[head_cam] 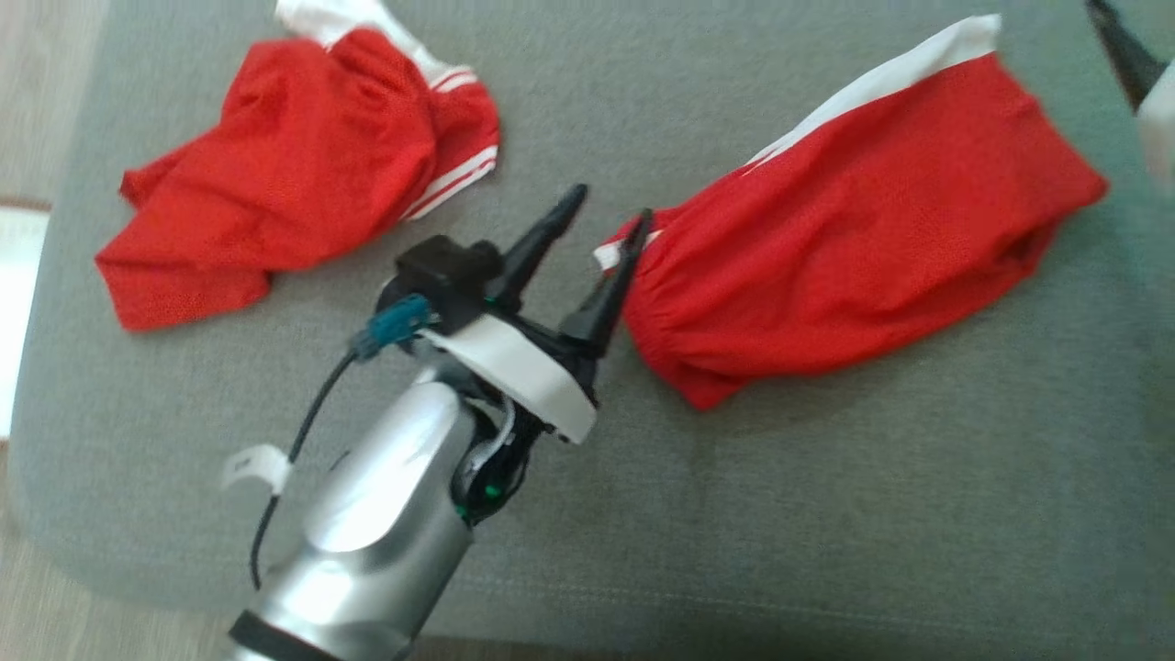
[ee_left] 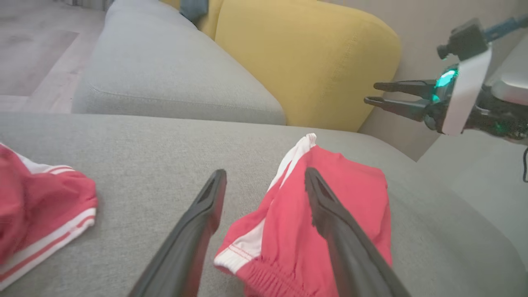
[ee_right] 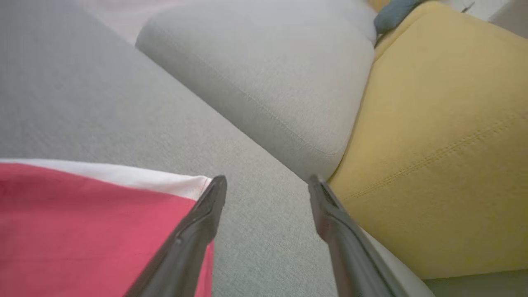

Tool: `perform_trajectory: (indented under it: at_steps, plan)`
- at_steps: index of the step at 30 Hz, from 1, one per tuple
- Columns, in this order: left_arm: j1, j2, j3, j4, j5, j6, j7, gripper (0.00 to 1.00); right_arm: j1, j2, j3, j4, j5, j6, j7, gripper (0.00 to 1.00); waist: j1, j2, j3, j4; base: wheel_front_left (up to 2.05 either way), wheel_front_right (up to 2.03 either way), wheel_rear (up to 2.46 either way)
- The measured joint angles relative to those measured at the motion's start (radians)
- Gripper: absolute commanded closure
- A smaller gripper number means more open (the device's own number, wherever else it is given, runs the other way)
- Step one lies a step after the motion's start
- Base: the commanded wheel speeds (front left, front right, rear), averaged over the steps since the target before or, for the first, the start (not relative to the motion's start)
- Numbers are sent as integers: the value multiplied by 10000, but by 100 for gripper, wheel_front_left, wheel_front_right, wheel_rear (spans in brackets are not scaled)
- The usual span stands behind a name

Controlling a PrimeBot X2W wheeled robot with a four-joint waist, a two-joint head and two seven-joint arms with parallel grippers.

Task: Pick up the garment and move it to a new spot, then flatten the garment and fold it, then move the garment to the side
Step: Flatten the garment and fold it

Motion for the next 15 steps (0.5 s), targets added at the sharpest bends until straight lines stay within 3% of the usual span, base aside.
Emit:
perform_trajectory:
  at_steps: [9,15]
  plan:
    - [1050,4,2044,-1337,554,491,-4,0,1903,1651,-3026,94,61,0,-2314,0,0,0,-1113,-594,0,0,0]
    - [1924,6,3471,-2573,1151,685,-69,0,3872,2803,-5183,-525,-217,0,-3127,0,0,0,-1746,-927,0,0,0]
